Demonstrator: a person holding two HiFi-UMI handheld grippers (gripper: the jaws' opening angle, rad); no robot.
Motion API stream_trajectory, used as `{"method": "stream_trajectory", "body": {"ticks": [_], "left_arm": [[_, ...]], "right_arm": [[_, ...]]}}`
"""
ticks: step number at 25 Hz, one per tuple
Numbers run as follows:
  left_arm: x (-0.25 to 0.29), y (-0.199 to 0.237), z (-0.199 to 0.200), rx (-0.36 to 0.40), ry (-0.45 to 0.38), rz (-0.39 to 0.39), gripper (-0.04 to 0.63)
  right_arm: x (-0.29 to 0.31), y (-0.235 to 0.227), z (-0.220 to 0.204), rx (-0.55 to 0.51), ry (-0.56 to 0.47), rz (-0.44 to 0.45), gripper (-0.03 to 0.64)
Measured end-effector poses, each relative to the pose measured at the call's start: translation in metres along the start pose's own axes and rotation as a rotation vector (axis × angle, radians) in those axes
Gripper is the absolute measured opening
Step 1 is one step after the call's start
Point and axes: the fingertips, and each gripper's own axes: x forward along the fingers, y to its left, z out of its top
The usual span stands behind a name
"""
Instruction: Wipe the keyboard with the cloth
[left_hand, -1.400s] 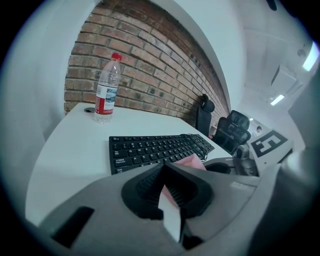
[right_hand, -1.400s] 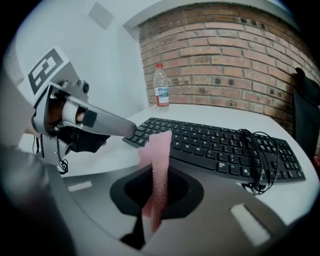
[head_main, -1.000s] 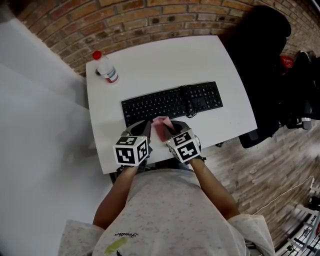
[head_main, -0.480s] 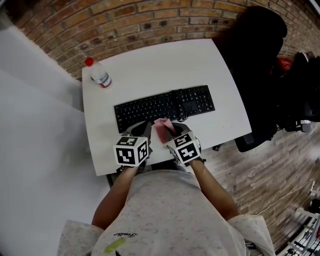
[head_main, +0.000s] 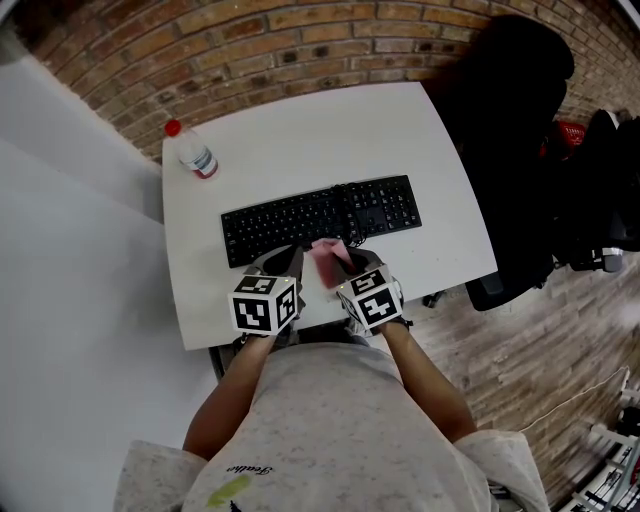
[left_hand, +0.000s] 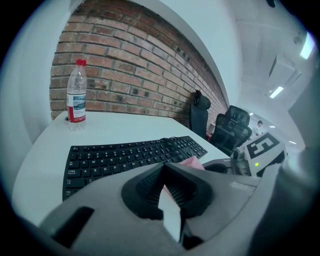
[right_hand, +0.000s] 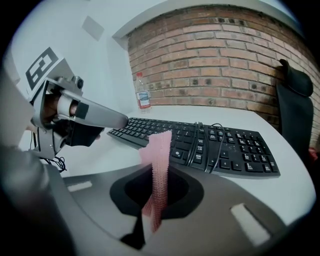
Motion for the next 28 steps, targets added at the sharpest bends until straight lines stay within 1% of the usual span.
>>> {"method": "stream_trajectory", "body": {"ticks": [8, 28], "left_arm": [[0.012, -0.018, 0.001, 0.001, 0.004, -0.002, -0.005], [0.056, -0.065, 0.010, 0.021, 0.002, -0.043, -0.005]], "right_arm": [[-0.014, -0.022, -0.009, 0.024, 0.004, -0.018, 0.023], [-0.047, -0.087, -0.033, 0.067, 0.002, -0.083, 0.023]]}}
